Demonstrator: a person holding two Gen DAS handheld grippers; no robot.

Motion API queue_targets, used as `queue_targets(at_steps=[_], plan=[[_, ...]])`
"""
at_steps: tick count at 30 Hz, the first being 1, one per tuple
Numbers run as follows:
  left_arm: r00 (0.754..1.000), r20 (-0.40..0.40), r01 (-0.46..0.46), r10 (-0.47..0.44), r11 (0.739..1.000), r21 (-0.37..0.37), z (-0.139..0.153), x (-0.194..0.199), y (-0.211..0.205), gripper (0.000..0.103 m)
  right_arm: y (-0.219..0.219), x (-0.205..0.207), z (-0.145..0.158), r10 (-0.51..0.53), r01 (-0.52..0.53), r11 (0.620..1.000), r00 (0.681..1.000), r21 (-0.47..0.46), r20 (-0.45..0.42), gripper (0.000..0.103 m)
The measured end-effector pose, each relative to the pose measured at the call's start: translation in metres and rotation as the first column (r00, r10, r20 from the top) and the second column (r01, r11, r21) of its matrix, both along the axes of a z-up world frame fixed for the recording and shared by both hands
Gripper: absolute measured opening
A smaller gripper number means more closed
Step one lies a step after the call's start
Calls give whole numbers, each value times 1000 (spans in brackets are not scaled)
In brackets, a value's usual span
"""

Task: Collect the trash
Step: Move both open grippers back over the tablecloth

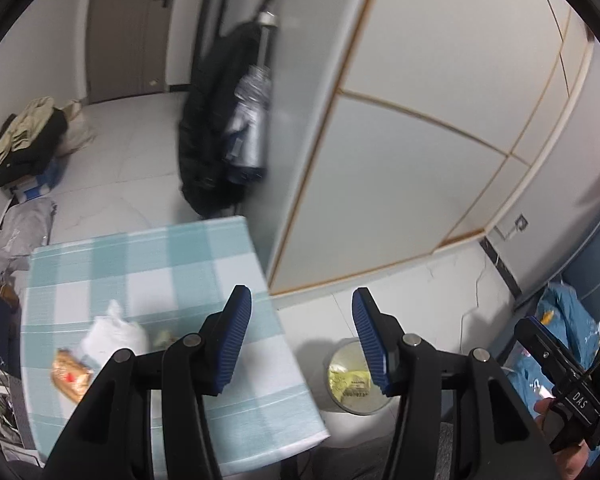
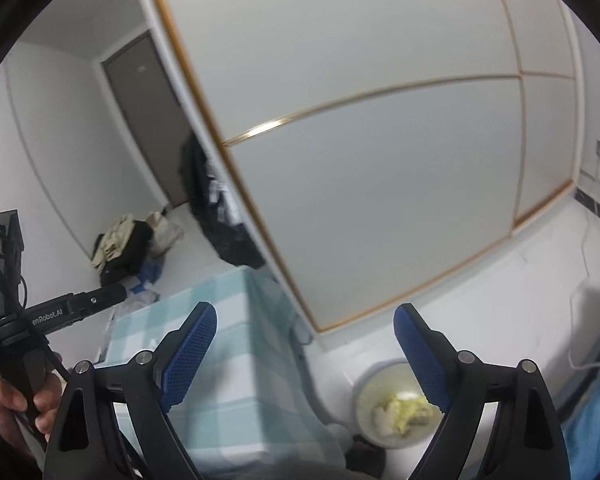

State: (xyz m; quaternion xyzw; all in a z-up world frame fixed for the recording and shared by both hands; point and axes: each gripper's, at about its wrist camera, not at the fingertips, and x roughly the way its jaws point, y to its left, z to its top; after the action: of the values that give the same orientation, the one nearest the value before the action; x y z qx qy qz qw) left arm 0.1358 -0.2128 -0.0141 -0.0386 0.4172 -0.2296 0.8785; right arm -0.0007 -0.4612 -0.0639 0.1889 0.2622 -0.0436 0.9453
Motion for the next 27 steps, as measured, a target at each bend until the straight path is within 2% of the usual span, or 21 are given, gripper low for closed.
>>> queue_targets(at_steps=[6,13,20,27], plan=[[995,51,-88,88,996,-6,14,-8,46,48,50,20,11,82,-82,996,996,-26,22,91],[982,70,-175,176,984,-12,14,-8,97,48,114,41,13,187,-186,981,982,-52,32,91],[965,47,-256,256,967,-7,-4,-2,145,48,169,66,2,282,-281,958,960,-62,-3,91],[947,11,-320,320,947,15,-26,9,179,48,206,92,-26,359,-362,932,930,-27,-80,91]])
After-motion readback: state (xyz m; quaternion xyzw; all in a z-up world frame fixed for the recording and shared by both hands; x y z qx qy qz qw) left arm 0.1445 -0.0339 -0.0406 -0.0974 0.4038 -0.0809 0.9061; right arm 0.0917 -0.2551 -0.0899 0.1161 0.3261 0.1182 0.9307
